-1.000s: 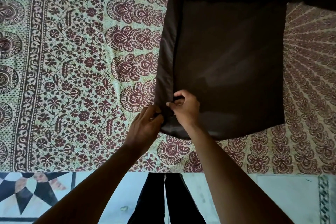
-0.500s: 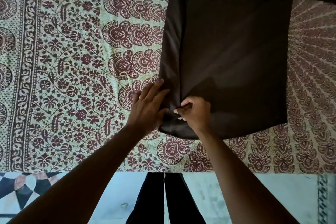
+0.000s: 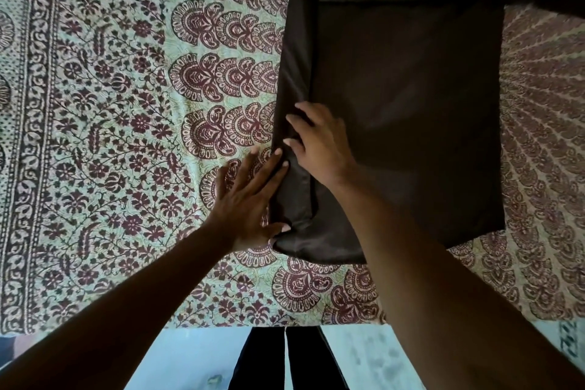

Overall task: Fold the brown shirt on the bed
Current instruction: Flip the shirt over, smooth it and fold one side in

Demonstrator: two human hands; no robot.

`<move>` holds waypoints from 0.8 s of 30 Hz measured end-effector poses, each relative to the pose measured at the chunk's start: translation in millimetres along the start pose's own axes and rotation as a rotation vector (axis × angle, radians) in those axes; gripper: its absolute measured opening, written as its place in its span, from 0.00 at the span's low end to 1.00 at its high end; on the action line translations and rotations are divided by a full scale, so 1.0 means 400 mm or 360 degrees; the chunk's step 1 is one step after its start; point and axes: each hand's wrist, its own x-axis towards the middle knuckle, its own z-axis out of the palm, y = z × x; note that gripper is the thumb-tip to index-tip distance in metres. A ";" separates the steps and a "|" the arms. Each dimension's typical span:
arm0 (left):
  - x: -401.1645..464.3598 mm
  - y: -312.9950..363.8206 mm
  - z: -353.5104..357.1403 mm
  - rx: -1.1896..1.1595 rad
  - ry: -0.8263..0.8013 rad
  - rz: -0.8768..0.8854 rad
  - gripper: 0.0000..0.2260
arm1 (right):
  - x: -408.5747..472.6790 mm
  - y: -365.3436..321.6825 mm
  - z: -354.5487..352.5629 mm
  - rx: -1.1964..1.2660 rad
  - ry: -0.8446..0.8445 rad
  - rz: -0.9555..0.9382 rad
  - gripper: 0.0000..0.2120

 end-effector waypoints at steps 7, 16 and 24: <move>0.073 -0.034 -0.071 -0.0163 0.0644 0.0095 0.19 | -0.234 -0.011 0.018 -0.0087 -0.0225 -0.0049 0.29; 0.353 -0.093 -0.150 0.0316 0.0288 0.0282 0.39 | -0.236 0.023 -0.012 0.0301 0.0285 -0.0014 0.12; 0.148 -0.044 -0.011 0.0288 0.0183 0.0521 0.38 | 0.250 0.090 -0.063 0.0108 0.0555 -0.0111 0.15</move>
